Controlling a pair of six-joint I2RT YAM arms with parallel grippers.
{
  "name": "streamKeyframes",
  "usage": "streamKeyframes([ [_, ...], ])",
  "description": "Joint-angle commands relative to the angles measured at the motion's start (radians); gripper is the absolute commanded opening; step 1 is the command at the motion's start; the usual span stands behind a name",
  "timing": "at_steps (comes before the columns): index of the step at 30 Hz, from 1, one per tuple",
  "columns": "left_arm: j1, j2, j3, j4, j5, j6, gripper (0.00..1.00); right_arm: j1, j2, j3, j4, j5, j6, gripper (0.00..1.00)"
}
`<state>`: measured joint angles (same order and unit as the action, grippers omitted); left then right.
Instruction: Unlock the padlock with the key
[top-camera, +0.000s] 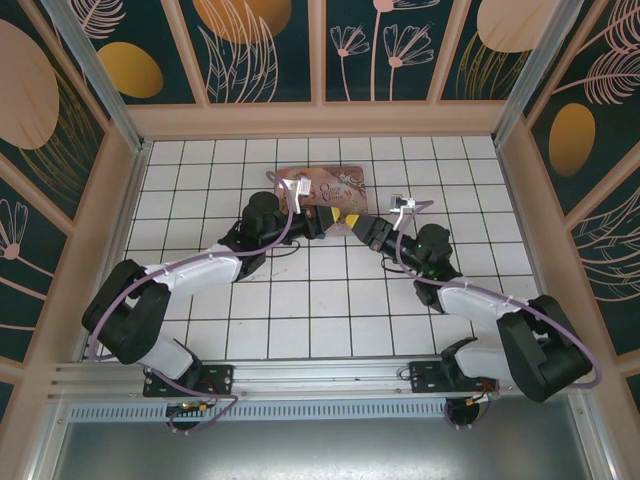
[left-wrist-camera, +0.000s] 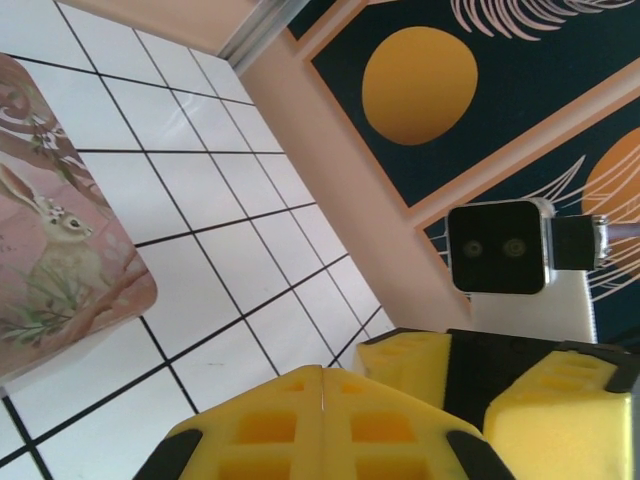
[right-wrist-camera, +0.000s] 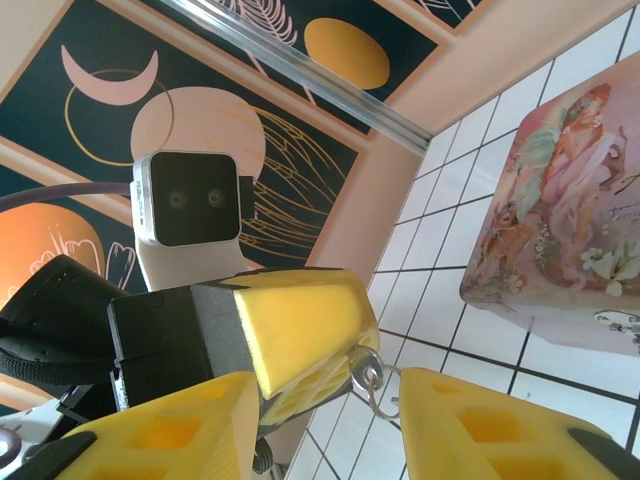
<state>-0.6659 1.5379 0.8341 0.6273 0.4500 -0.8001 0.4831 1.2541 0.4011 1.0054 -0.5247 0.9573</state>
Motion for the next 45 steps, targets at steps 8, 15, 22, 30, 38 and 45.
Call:
streamKeyframes([
  [8, 0.005, -0.003, -0.024, 0.131, 0.034, -0.083, 0.00, 0.006, 0.094, 0.006, 0.221, -0.039, 0.061, 0.37],
  [15, 0.006, 0.007, -0.030, 0.167, 0.035, -0.111, 0.00, 0.031, 0.139, 0.029, 0.247, -0.035, 0.069, 0.34],
  [22, 0.006, 0.011, -0.032, 0.180, 0.039, -0.120, 0.00, 0.038, 0.183, 0.057, 0.277, -0.032, 0.085, 0.29],
  [30, 0.006, 0.014, -0.039, 0.187, 0.043, -0.123, 0.00, 0.043, 0.203, 0.073, 0.294, -0.031, 0.100, 0.14],
  [38, 0.006, 0.021, -0.034, 0.188, 0.051, -0.144, 0.00, 0.043, 0.188, 0.069, 0.290, -0.035, 0.101, 0.00],
  [45, 0.035, -0.067, -0.030, 0.045, -0.088, -0.220, 0.68, 0.043, 0.089, 0.030, 0.121, 0.010, 0.018, 0.00],
])
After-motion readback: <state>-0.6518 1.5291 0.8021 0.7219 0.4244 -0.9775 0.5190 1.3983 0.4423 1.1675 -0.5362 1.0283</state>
